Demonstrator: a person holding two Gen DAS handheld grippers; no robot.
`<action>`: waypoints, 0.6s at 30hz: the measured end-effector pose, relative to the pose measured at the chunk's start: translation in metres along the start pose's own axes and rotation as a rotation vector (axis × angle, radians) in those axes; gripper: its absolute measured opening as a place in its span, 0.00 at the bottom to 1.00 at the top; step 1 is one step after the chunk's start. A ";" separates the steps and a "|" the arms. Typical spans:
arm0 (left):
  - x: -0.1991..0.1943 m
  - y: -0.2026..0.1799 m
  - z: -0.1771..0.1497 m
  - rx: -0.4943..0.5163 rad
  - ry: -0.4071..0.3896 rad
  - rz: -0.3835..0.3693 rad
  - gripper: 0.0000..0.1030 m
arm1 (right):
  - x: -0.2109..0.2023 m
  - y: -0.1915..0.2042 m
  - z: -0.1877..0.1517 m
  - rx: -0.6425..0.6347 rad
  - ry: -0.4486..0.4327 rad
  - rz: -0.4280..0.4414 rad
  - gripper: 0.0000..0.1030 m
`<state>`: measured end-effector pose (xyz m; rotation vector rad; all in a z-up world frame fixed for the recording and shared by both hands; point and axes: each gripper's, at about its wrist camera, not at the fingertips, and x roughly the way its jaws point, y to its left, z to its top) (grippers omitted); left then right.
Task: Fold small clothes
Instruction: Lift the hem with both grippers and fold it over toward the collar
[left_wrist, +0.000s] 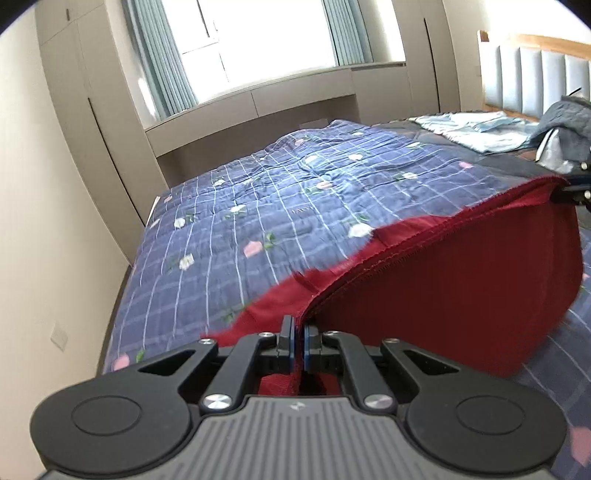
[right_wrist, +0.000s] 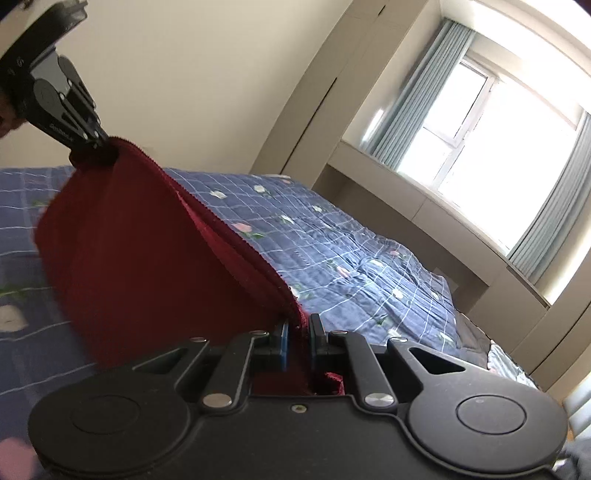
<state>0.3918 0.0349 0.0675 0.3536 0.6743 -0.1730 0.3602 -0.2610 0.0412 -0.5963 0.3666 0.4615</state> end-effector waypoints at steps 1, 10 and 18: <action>0.010 0.002 0.008 0.010 0.011 0.007 0.04 | 0.014 -0.008 0.006 0.003 0.008 0.002 0.10; 0.134 0.044 0.056 -0.055 0.161 0.021 0.04 | 0.157 -0.056 0.040 0.040 0.136 0.051 0.10; 0.237 0.066 0.048 -0.125 0.297 -0.076 0.04 | 0.259 -0.067 0.020 0.155 0.321 0.150 0.11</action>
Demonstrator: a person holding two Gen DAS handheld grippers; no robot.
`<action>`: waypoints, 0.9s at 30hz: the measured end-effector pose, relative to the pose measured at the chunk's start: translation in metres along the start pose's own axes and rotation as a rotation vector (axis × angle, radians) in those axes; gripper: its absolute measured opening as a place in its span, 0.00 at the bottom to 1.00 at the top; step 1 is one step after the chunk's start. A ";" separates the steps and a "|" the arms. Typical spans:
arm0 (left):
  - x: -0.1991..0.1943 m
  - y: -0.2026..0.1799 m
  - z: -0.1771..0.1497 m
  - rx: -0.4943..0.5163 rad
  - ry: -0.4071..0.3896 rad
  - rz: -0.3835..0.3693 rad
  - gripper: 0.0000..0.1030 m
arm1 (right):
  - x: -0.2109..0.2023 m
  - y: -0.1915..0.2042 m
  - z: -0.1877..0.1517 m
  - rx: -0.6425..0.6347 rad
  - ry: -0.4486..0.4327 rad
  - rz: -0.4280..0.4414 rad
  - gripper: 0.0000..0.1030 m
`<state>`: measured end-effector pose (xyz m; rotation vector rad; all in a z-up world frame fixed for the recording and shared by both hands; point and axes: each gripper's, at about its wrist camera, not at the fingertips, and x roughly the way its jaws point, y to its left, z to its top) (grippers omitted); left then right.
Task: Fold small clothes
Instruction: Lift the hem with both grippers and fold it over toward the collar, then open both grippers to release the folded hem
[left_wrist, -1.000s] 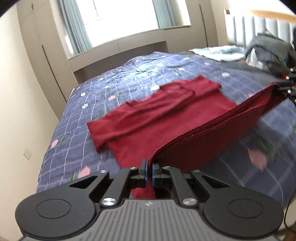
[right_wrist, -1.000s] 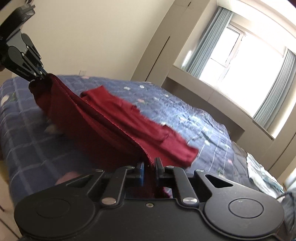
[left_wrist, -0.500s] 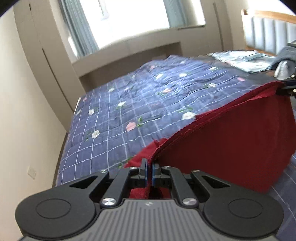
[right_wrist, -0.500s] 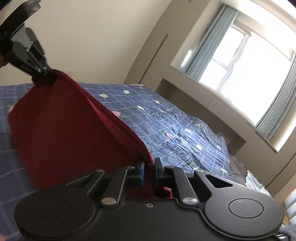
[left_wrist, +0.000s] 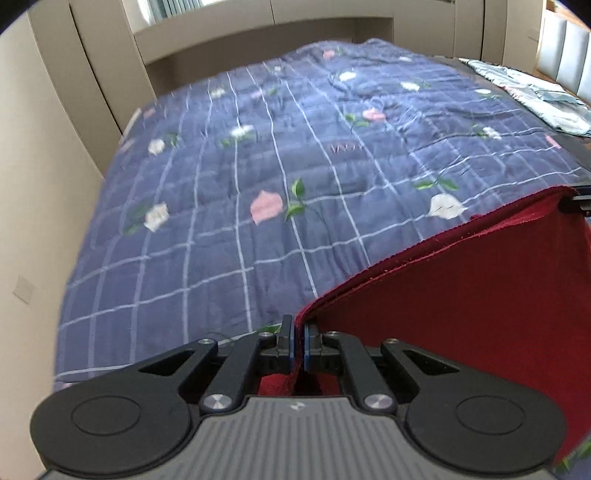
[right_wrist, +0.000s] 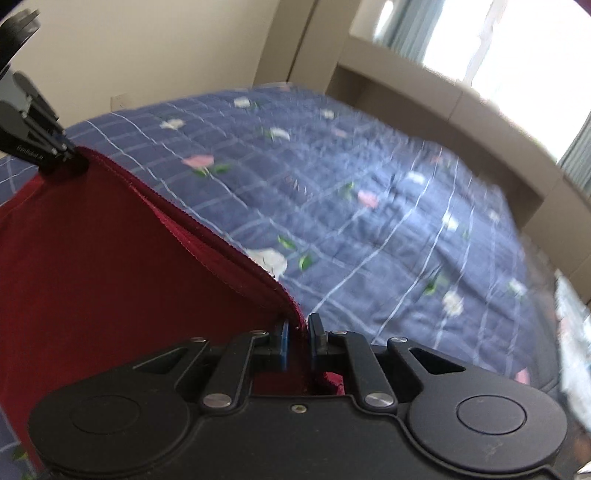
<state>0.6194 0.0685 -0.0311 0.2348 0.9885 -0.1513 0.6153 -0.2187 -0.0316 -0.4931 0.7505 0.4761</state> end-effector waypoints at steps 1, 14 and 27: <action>0.008 0.001 0.001 0.003 0.010 -0.007 0.04 | 0.010 -0.002 0.000 0.012 0.016 0.007 0.12; 0.024 0.045 -0.003 -0.245 -0.013 -0.103 0.82 | 0.051 -0.025 -0.017 0.125 0.045 -0.040 0.80; 0.017 0.046 -0.040 -0.344 -0.110 0.078 1.00 | 0.039 -0.025 -0.032 0.223 -0.016 -0.120 0.99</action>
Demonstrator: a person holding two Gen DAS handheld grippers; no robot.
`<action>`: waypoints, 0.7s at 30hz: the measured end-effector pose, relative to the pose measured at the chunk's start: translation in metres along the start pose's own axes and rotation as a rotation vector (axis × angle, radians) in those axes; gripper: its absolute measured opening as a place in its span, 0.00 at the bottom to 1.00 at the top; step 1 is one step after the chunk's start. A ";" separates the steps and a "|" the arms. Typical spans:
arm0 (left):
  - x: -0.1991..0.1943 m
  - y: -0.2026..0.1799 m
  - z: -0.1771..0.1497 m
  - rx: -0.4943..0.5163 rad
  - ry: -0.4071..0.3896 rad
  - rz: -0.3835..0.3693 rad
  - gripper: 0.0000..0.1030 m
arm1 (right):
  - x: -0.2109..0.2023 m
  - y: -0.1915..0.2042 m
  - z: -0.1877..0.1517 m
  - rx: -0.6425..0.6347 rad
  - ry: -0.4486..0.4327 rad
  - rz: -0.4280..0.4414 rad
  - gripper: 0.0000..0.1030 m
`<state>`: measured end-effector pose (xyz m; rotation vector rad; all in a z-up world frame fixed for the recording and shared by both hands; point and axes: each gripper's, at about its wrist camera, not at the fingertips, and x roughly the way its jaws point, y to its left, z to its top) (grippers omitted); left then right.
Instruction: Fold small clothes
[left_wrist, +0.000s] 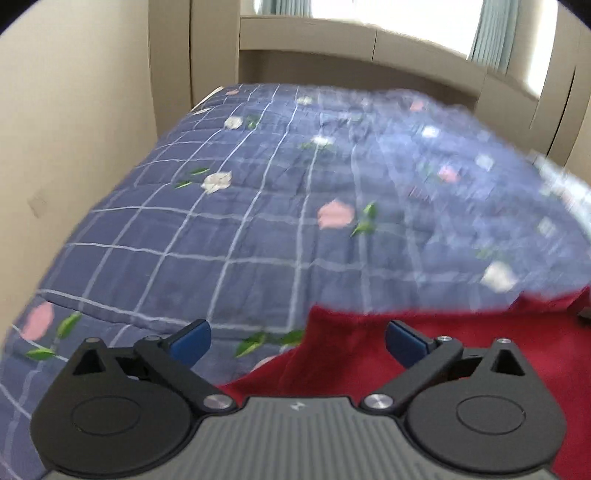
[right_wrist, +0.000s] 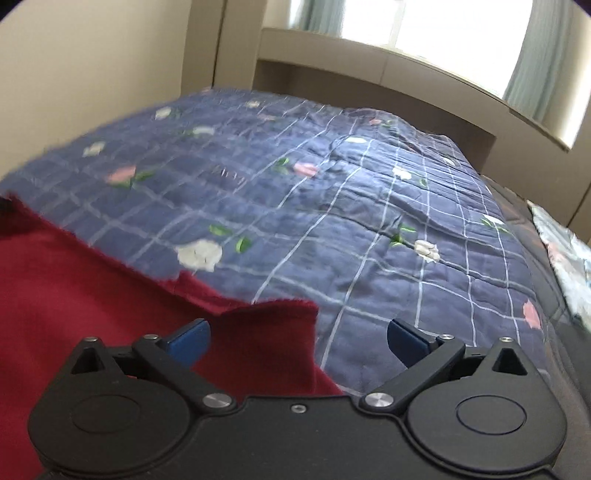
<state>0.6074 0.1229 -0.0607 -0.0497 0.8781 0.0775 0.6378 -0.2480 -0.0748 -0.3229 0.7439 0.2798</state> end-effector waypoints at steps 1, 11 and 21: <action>0.005 -0.005 -0.002 0.017 0.014 0.033 1.00 | 0.004 0.002 0.000 -0.013 0.005 -0.019 0.99; 0.039 0.007 -0.007 -0.086 0.043 0.076 1.00 | 0.028 -0.024 -0.019 0.075 -0.033 -0.137 0.99; -0.015 0.020 -0.027 -0.293 -0.081 -0.072 1.00 | -0.039 -0.001 -0.018 0.101 -0.038 -0.147 0.99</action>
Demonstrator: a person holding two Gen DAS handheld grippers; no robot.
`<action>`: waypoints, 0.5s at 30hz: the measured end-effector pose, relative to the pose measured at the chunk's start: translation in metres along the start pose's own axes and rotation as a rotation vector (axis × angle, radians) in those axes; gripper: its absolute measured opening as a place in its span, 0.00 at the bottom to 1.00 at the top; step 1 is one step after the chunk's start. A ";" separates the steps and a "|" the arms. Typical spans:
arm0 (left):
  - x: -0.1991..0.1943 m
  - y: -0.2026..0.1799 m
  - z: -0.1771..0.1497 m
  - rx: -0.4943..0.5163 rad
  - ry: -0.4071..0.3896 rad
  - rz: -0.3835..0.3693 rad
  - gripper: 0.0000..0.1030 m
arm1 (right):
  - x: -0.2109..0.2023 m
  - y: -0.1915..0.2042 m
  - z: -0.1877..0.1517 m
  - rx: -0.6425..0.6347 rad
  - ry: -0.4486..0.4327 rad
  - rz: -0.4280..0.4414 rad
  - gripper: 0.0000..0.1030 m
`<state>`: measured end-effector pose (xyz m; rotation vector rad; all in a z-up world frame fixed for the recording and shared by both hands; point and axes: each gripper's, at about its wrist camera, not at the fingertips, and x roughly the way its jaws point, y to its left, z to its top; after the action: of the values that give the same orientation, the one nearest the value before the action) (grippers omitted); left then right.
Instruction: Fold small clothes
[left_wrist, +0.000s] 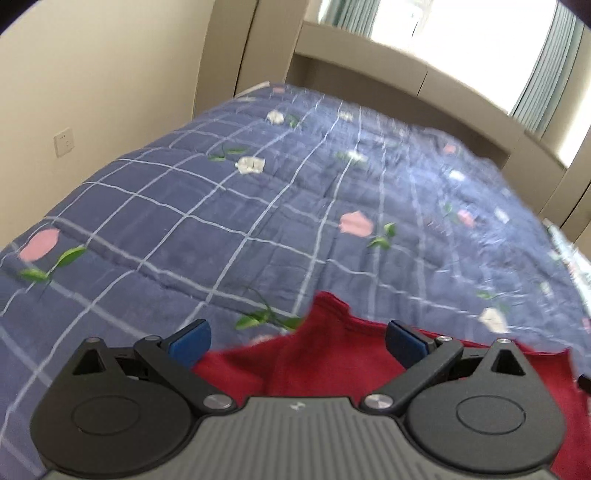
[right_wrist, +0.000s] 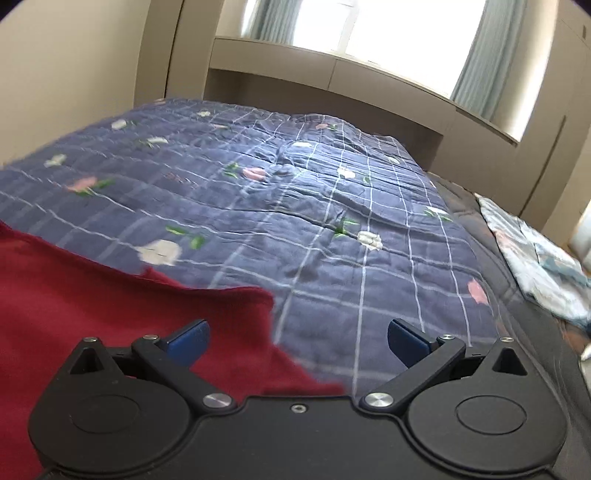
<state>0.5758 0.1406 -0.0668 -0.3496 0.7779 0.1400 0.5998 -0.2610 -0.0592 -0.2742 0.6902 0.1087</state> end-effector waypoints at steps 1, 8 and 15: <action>-0.012 -0.001 -0.005 -0.006 -0.019 -0.013 1.00 | -0.012 0.003 0.000 0.010 -0.013 0.010 0.99; -0.086 -0.005 -0.043 0.002 -0.086 -0.052 1.00 | -0.098 0.030 -0.001 -0.006 -0.144 0.097 0.99; -0.121 0.006 -0.083 -0.041 -0.050 -0.024 1.00 | -0.148 0.050 -0.003 -0.011 -0.226 0.120 0.99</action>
<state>0.4334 0.1168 -0.0372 -0.3928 0.7216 0.1420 0.4751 -0.2151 0.0223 -0.2265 0.4813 0.2541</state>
